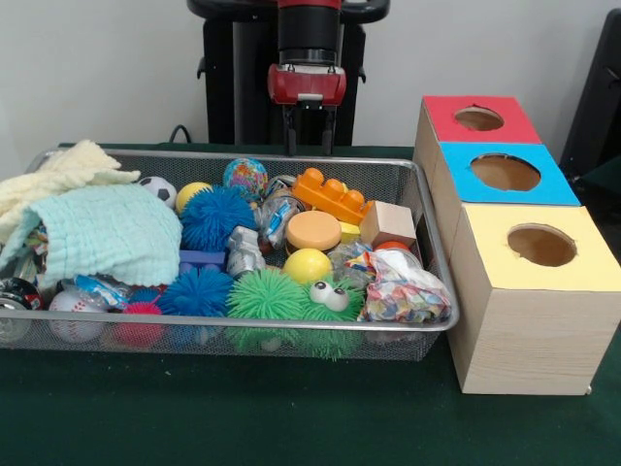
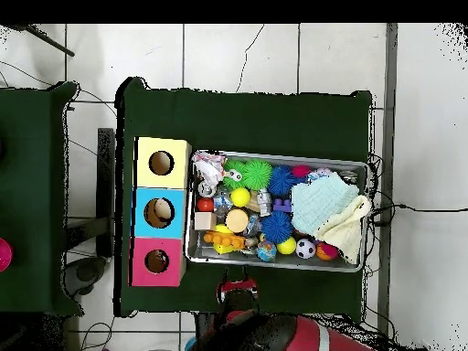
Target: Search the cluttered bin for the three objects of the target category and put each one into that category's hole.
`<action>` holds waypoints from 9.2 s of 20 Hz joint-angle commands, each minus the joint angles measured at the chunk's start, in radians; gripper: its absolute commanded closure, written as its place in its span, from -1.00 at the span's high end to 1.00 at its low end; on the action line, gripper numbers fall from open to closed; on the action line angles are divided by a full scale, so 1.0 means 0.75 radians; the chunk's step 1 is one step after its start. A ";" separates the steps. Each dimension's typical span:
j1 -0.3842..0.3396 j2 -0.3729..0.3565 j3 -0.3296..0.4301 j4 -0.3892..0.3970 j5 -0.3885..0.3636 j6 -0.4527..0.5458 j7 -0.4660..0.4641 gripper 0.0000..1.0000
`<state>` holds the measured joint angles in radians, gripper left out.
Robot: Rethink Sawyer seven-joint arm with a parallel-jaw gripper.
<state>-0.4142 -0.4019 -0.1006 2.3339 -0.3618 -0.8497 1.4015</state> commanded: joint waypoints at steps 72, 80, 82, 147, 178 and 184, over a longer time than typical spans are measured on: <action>0.004 0.036 0.250 -0.426 0.218 0.287 0.289 1.00; 0.013 0.086 0.233 -0.436 0.212 0.269 0.289 1.00; 0.016 0.112 0.228 -0.451 0.212 0.249 0.289 1.00; -0.223 -0.488 0.347 -0.171 -0.004 0.711 0.249 -1.00; -0.350 -0.603 0.655 -0.406 0.098 1.064 0.182 1.00; -0.412 -0.647 0.750 -0.453 0.113 1.216 0.132 1.00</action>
<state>-0.6841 -0.8503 0.3071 2.1400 -0.3292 -0.0777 1.4017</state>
